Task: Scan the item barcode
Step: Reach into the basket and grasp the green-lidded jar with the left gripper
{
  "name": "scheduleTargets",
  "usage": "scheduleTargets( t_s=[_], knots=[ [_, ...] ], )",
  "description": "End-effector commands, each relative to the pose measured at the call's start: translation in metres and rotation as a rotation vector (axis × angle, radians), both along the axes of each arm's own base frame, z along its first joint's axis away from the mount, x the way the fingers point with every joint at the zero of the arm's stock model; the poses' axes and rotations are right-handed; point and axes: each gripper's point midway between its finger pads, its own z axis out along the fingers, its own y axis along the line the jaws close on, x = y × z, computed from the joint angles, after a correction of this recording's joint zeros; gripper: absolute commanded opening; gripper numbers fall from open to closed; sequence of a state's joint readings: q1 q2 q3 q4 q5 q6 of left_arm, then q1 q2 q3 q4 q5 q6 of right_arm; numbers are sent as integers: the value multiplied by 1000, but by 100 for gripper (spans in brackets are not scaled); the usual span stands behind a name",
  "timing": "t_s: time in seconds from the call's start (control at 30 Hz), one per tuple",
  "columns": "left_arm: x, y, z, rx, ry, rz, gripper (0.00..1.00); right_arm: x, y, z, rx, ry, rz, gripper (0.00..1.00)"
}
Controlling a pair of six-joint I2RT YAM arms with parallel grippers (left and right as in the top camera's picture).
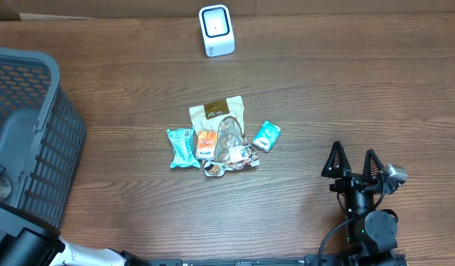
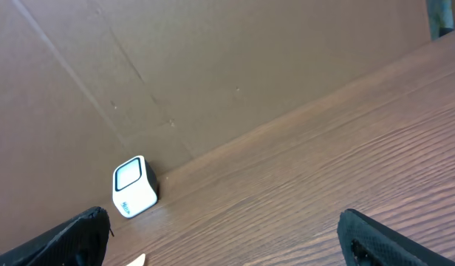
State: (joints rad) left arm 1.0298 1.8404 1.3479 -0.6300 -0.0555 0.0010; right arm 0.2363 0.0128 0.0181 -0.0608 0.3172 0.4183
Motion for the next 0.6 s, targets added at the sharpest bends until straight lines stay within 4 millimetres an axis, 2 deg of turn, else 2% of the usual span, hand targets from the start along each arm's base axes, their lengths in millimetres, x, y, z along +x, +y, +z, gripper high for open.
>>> scheduleTargets(
  t_s=[0.0,0.1,0.2,0.3,0.37,0.43,0.57],
  knots=[
    [1,4,-6,-5,-17,12,68,0,0,-1,-3,-5,3,100],
    [5,5,-4,-13,-55,51,57,0,0,-1,-3,-5,3,100],
    [9,4,-3,-31,-95,90,53,0,0,-1,-3,-5,3,100],
    [18,-2,0,-55,-135,66,45,0,0,-1,-3,-5,3,100],
    [23,-6,3,-66,-152,52,44,0,0,-1,-3,-5,3,100],
    [30,-9,10,-76,-177,37,47,0,0,-1,-3,-5,3,100],
    [44,-13,38,-95,-252,30,48,0,0,-1,-3,-5,3,100]
  ],
)
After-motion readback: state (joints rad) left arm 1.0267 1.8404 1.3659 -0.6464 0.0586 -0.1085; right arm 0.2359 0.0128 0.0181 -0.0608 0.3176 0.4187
